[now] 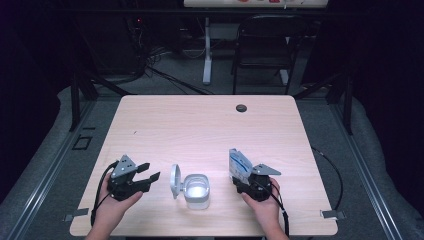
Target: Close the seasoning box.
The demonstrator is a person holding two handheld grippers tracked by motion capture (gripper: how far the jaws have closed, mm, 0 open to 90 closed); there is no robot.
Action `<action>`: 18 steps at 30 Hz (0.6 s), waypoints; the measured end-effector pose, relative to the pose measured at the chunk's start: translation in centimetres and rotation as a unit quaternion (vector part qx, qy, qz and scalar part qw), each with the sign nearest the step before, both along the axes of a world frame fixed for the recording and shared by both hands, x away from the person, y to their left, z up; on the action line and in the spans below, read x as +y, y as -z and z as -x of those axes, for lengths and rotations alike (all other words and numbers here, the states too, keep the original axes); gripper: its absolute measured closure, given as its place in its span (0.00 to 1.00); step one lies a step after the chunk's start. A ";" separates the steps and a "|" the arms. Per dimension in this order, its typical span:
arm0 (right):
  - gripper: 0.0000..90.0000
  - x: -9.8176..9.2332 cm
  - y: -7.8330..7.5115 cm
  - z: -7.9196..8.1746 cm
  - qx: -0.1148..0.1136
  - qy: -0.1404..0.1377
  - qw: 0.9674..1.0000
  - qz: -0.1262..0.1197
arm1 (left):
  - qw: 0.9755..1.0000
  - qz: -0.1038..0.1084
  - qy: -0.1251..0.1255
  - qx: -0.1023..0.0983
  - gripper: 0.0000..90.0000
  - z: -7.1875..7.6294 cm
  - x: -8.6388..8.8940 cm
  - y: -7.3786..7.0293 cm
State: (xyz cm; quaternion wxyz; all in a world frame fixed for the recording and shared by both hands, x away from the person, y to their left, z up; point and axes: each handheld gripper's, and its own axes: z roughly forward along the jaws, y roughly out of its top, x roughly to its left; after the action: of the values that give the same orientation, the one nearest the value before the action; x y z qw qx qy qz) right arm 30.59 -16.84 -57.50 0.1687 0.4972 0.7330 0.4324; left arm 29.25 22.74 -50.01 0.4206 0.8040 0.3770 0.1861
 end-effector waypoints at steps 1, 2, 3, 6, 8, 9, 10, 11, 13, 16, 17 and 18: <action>0.55 -0.1 -0.1 0.0 0.002 -0.002 1.000 0.008 | 1.000 0.000 0.000 0.000 0.53 0.0 0.0 0.0; 0.55 -0.1 -0.1 0.1 0.002 -0.001 1.000 0.014 | 1.000 0.000 0.001 -0.001 0.53 0.0 0.0 -0.1; 0.54 -0.1 -0.1 0.1 0.002 -0.002 1.000 0.016 | 1.000 0.000 0.001 -0.003 0.53 0.1 -0.1 -0.1; 0.54 0.0 -0.1 0.1 0.000 -0.002 1.000 0.003 | 1.000 0.002 0.003 -0.003 0.53 0.2 -0.2 -0.2; 0.53 0.0 -0.2 0.2 -0.001 -0.001 1.000 0.002 | 1.000 0.000 0.006 -0.004 0.53 0.2 -0.2 -0.4; 0.52 -0.1 -0.2 0.2 0.002 -0.001 1.000 0.015 | 1.000 -0.001 0.007 -0.006 0.53 0.2 -0.2 -0.4; 0.52 -0.2 -0.3 0.3 0.003 -0.001 1.000 0.014 | 1.000 0.001 0.007 -0.007 0.53 0.3 -0.3 -0.5; 0.51 -0.1 -0.3 0.3 -0.001 -0.001 1.000 0.000 | 1.000 0.001 0.008 -0.008 0.54 0.3 -0.3 -0.6; 0.50 -0.2 -0.4 0.3 0.000 -0.003 1.000 0.000 | 1.000 0.000 0.011 -0.009 0.54 0.3 -0.4 -0.7; 0.49 -0.3 -0.5 0.5 0.001 -0.006 1.000 0.005 | 1.000 0.000 0.014 -0.009 0.55 0.4 -0.5 -0.8; 0.49 -0.4 -0.6 0.5 0.002 -0.007 1.000 0.009 | 1.000 0.001 0.015 -0.007 0.56 0.5 -0.5 -0.8; 0.49 -0.3 -0.6 0.5 -0.001 -0.007 1.000 -0.003 | 1.000 -0.001 0.018 -0.007 0.56 0.5 -0.5 -0.9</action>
State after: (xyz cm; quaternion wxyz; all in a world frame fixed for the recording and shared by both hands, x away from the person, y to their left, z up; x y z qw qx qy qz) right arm 30.06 -17.14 -56.92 0.1652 0.4922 0.7347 0.4367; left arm 28.76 22.23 -49.12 0.4257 0.8098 0.3592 0.1846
